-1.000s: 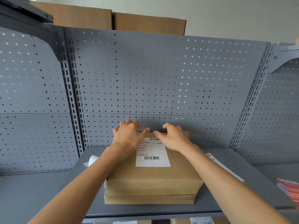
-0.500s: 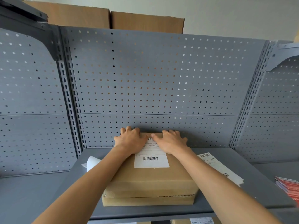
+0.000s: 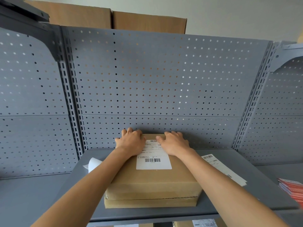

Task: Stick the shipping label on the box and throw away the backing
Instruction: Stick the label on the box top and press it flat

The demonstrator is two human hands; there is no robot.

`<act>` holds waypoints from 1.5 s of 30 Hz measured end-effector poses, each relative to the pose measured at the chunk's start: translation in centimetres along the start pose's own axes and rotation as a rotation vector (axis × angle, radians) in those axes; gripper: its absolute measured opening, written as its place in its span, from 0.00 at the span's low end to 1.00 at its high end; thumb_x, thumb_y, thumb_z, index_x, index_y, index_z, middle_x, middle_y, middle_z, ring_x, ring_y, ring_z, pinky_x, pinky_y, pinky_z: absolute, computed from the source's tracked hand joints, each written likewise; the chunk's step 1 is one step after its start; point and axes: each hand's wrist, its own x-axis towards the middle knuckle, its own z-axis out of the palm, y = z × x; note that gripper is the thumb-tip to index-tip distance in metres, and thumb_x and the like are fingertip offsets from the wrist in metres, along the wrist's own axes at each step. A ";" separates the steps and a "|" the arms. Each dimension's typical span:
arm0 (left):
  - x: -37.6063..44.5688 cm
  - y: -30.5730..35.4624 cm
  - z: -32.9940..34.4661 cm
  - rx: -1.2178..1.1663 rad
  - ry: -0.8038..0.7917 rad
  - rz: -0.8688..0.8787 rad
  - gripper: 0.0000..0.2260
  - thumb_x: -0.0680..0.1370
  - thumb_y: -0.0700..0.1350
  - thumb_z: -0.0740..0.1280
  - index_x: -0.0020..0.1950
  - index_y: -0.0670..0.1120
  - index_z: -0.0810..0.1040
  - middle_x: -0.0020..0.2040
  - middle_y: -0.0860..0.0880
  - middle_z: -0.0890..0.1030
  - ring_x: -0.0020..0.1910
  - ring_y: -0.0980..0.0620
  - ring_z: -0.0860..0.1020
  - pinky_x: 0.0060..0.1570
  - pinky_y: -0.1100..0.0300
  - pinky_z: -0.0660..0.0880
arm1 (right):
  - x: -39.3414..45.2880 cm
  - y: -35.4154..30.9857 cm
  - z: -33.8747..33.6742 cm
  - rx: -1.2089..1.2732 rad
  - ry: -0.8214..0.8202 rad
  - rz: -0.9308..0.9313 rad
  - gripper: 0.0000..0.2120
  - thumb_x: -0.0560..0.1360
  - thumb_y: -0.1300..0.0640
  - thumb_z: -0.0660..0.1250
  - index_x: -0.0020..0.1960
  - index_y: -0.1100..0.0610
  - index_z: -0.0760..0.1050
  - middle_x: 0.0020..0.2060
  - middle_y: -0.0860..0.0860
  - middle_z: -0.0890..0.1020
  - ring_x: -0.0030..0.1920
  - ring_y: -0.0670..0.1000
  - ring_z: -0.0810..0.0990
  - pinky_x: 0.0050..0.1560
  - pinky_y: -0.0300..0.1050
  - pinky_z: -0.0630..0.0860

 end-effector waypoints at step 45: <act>-4.0 -0.6 -0.6 0.015 -0.103 0.079 0.21 0.85 0.54 0.52 0.76 0.52 0.69 0.76 0.46 0.66 0.78 0.43 0.58 0.70 0.32 0.60 | -3.0 0.9 -0.8 -0.021 -0.122 -0.098 0.35 0.81 0.32 0.48 0.82 0.49 0.53 0.82 0.52 0.51 0.82 0.55 0.45 0.75 0.68 0.53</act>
